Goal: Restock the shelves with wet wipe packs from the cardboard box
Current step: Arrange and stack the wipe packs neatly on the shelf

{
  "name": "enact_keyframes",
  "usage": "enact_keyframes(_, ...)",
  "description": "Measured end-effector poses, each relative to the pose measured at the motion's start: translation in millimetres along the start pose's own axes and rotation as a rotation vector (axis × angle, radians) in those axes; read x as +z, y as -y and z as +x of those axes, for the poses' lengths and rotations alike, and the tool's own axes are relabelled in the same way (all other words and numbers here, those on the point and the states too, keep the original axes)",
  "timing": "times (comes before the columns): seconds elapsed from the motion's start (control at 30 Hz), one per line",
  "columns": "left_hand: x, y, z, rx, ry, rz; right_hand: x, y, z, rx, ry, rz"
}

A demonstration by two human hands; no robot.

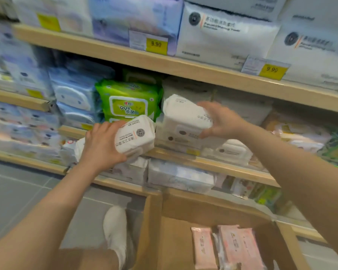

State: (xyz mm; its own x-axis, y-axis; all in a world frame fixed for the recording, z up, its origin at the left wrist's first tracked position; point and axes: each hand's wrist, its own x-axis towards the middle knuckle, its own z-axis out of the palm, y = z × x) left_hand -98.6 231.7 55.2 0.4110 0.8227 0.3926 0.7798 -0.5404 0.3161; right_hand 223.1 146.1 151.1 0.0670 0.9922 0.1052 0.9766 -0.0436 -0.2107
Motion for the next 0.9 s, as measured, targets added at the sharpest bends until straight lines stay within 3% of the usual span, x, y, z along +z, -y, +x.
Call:
enact_keyframes(0.17,9,14,-5,-0.005,-0.01,0.027,20,0,66,0.023,0.052,-0.171)
enact_keyframes(0.33,17,6,-2,0.027,0.08,0.027,39,-4,68,0.033,0.006,-0.22)
enact_keyframes(0.5,24,-10,-1,0.08,0.129,0.011,46,13,49,0.012,-0.16,-0.271)
enact_keyframes(0.63,22,-28,2,0.099,0.133,-0.009,43,19,23,-0.114,-0.238,-0.217)
enact_keyframes(0.73,22,-50,2,0.138,0.162,-0.048,50,15,-15,-0.223,-0.068,-0.024)
enact_keyframes(0.8,25,-71,2,0.199,0.186,-0.074,59,12,-41,-0.249,0.036,-0.059)
enact_keyframes(0.9,30,-111,-2,0.266,0.248,-0.145,63,5,-67,-0.17,0.033,-0.137)
